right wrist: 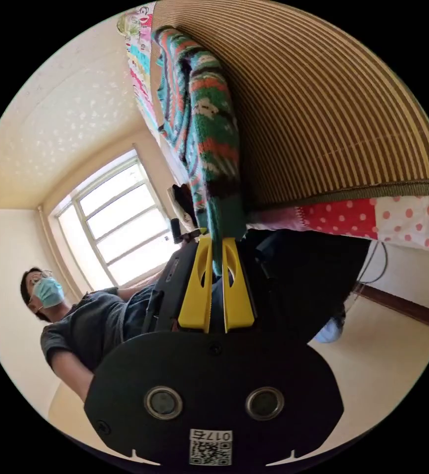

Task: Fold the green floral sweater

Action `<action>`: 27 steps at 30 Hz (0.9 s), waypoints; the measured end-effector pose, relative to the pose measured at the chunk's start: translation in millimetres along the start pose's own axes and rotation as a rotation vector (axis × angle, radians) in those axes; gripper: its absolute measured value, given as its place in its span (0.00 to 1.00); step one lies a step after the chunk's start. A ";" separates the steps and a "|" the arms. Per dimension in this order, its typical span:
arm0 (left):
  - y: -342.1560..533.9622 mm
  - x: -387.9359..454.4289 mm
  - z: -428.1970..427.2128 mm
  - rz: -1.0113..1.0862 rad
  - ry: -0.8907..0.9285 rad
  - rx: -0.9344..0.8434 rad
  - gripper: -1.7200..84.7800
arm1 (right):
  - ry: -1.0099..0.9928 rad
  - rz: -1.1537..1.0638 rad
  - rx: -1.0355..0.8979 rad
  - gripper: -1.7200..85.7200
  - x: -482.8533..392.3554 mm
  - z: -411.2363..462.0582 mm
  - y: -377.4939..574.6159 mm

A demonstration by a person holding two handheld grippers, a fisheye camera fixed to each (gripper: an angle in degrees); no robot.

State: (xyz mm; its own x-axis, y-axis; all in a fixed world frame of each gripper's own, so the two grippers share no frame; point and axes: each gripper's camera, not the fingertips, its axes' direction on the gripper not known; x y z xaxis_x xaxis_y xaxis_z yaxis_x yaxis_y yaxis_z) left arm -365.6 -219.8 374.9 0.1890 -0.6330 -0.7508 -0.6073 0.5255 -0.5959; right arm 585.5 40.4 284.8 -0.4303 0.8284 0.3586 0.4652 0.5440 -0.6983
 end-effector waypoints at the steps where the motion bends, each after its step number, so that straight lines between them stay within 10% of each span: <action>1: 11.9 6.5 -30.5 0.039 0.116 0.005 0.07 | -0.087 -0.062 0.029 0.06 -12.3 -12.6 17.3; 8: 99.9 70.5 -182.6 0.295 0.767 0.368 0.07 | -0.402 -0.447 0.256 0.05 -78.5 -47.0 90.1; 17: 12.0 -42.0 -159.0 -0.389 0.778 0.711 0.07 | -0.211 0.049 0.650 0.04 -7.2 -50.3 -56.3; 27: -167.7 -51.7 -193.0 -0.435 0.518 0.689 0.07 | -0.081 0.132 0.789 0.07 15.9 -37.9 -205.9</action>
State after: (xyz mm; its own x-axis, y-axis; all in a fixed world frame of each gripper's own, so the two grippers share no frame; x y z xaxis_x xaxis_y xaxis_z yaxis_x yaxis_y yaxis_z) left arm -422.5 -385.0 568.7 -0.1740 -0.9365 -0.3043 0.0524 0.2998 -0.9526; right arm 512.1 -53.3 457.7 -0.4787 0.8507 0.2172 -0.1545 0.1619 -0.9746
